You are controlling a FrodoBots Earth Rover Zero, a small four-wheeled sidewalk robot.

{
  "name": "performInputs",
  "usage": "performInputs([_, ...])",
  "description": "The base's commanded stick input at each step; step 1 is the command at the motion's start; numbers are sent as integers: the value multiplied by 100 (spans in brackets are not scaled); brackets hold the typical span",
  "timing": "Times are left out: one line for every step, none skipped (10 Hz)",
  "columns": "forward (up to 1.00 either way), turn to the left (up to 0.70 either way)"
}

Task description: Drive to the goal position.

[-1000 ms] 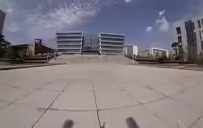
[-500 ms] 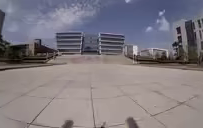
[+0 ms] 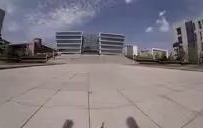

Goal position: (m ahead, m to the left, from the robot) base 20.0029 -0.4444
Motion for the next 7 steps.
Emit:
performInputs([70,0])
performInputs([70,0])
performInputs([70,0])
performInputs([70,0])
performInputs([70,0])
performInputs([70,0])
performInputs([70,0])
